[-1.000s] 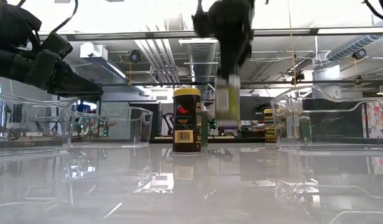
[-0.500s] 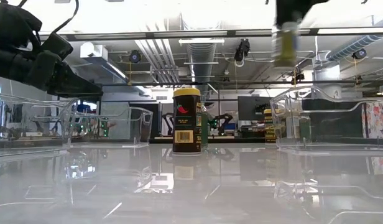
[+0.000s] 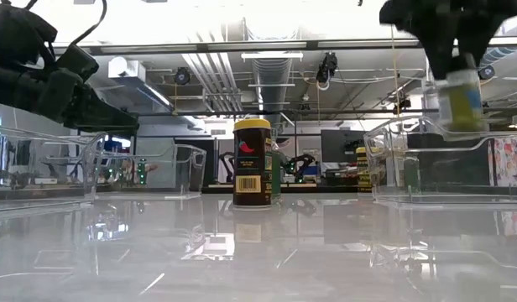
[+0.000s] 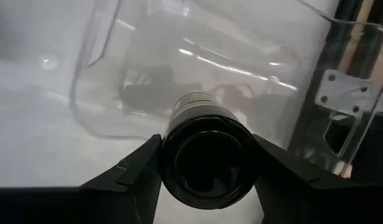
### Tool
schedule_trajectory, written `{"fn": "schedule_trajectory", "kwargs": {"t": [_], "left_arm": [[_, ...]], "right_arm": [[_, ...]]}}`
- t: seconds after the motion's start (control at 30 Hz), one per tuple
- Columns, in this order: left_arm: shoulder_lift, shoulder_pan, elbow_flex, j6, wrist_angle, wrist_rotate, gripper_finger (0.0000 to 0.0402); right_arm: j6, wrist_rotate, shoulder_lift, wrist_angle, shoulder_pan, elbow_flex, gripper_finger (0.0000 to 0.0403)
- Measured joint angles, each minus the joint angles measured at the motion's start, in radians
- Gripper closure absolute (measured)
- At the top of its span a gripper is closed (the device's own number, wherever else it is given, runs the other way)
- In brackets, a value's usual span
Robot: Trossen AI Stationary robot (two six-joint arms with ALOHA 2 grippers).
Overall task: Sort spices by type
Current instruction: Put the top black seasoning bottle into the middle right transparent bin
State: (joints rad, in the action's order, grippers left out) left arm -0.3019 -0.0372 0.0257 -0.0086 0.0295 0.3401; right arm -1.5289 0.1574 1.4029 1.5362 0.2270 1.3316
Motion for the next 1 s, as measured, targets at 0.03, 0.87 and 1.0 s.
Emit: {"fn": "schedule_trajectory", "kwargs": {"t": [0.03,0.87,1.0], "left_arm": [[0.0,0.0,0.0,0.0,0.0,0.0,0.0141],[0.0,0.0,0.0,0.0,0.0,0.0,0.0141],[0.0,0.0,0.0,0.0,0.0,0.0,0.0141]], "right_arm": [[0.0,0.003,0.0,-0.017,-0.007,-0.018,0.0198],[0.011,-0.077,0.005,-0.378,-0.19,-0.257,0.0195],[0.01,-0.078,0.007,-0.404,-0.188,-0.261,0.0195]]}}
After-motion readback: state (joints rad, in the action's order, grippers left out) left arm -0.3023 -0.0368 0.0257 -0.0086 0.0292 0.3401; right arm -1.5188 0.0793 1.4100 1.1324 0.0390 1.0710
